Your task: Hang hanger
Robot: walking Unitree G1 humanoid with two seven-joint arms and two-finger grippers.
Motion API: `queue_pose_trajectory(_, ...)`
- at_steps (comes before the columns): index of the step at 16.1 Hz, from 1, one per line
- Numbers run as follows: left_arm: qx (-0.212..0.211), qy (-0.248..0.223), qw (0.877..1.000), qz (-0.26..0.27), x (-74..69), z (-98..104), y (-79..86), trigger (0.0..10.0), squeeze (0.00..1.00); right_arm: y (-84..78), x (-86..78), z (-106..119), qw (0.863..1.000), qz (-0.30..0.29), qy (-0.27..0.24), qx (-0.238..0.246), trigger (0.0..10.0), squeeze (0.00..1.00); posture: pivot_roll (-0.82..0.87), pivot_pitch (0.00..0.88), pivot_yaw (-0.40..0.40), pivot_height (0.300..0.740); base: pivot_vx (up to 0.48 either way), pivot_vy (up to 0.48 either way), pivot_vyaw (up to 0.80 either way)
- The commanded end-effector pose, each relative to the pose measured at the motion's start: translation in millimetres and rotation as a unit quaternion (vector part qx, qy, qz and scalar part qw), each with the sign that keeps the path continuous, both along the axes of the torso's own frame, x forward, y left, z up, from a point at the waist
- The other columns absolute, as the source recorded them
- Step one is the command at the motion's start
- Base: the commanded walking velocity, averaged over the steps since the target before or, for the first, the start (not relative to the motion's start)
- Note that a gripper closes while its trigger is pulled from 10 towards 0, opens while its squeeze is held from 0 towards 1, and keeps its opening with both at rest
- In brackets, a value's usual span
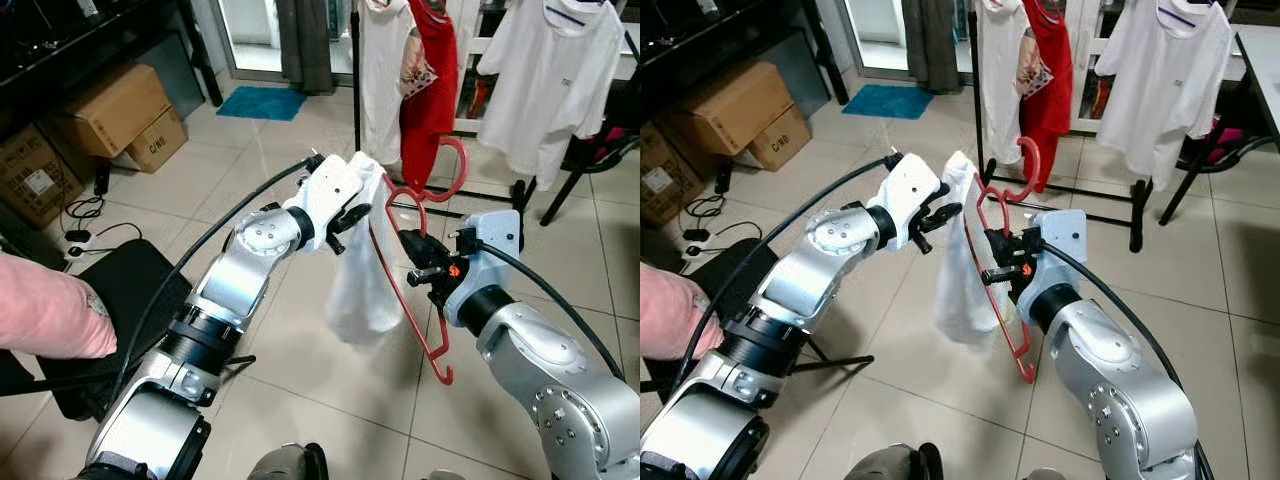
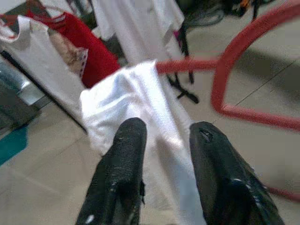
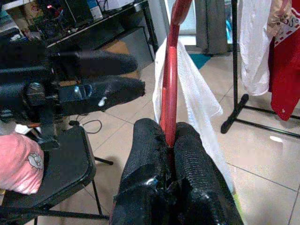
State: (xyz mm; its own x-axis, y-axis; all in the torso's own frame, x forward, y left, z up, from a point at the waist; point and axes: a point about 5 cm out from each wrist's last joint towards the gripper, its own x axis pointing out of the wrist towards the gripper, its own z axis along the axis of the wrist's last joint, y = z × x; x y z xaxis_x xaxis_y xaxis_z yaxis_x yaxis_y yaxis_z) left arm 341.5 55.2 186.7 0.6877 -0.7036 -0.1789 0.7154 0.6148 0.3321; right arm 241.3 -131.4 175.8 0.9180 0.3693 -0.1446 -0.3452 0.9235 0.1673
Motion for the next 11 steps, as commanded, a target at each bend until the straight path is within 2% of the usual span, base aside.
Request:
queue_pose_trajectory(1, -0.029, 0.000, 0.999, -0.014, -2.7, 5, 3.3, 10.0, 1.00, 2.0, 2.3, 7, 1.000, 0.004, -0.023, 0.010, 10.0, 0.00, -0.12, 0.031, 0.140, 0.740, 0.000, 0.000, 0.00)
queue_pose_trajectory(7, -0.084, 0.002, 0.996, -0.031, -4.2, 22, 13.0, 10.0, 1.00, -2.5, 1.0, 3, 1.000, -0.005, -0.021, 0.009, 10.0, 0.00, -0.12, 0.034, 0.144, 0.740, 0.000, 0.000, 0.00)
queue_pose_trajectory(9, -0.111, 0.007, 0.993, -0.045, -6.2, 28, 22.0, 10.0, 1.00, -4.8, 1.3, 2, 1.000, -0.010, -0.021, 0.009, 10.0, 0.00, -0.12, 0.039, 0.149, 0.740, 0.000, 0.000, 0.00)
queue_pose_trajectory(11, -0.158, 0.013, 0.985, -0.067, -9.1, 38, 30.3, 10.0, 1.00, -7.2, 1.7, 2, 1.000, -0.014, -0.021, 0.007, 10.0, 0.00, -0.12, 0.039, 0.149, 0.740, 0.000, 0.000, 0.00)
